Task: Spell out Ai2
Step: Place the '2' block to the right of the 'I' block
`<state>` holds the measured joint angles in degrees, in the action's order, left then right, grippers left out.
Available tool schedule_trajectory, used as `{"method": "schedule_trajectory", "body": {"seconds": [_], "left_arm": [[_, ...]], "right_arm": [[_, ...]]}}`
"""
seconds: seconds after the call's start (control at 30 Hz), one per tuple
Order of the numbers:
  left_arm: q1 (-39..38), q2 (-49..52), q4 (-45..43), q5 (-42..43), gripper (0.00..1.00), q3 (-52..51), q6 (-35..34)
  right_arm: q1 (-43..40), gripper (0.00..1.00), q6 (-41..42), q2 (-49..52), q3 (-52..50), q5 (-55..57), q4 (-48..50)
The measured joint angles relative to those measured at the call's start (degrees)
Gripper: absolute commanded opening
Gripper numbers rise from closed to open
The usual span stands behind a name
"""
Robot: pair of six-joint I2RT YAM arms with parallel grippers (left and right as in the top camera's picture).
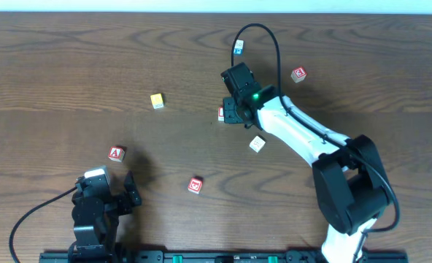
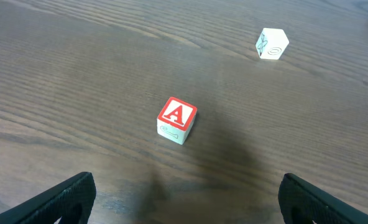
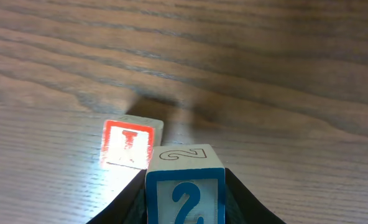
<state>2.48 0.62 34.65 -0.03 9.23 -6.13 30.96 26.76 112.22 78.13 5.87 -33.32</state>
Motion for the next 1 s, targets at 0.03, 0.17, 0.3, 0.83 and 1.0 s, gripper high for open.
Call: {"method": "schedule_trajectory", "body": {"seconds": [0.03, 0.17, 0.3, 0.83, 1.0], "left_arm": [[0.0, 0.0, 0.0, 0.0, 0.95, 0.0, 0.0], [0.0, 0.0, 0.0, 0.0, 0.96, 0.0, 0.0], [0.0, 0.0, 0.0, 0.0, 0.95, 0.0, 0.0], [0.0, 0.0, 0.0, 0.0, 0.95, 0.0, 0.0], [0.0, 0.0, 0.0, 0.0, 0.96, 0.0, 0.0]], "right_arm": [[0.0, 0.32, 0.1, 0.6, 0.0, 0.2, 0.0], [0.0, 0.34, 0.3, 2.1, 0.0, 1.2, 0.7], [0.0, 0.34, 0.3, 2.3, 0.0, 3.0, 1.3], [0.0, 0.44, 1.0, 4.7, -0.1, 4.7, 2.8], [0.0, 0.49, 1.4, 4.7, -0.1, 4.7, 2.8]]}}
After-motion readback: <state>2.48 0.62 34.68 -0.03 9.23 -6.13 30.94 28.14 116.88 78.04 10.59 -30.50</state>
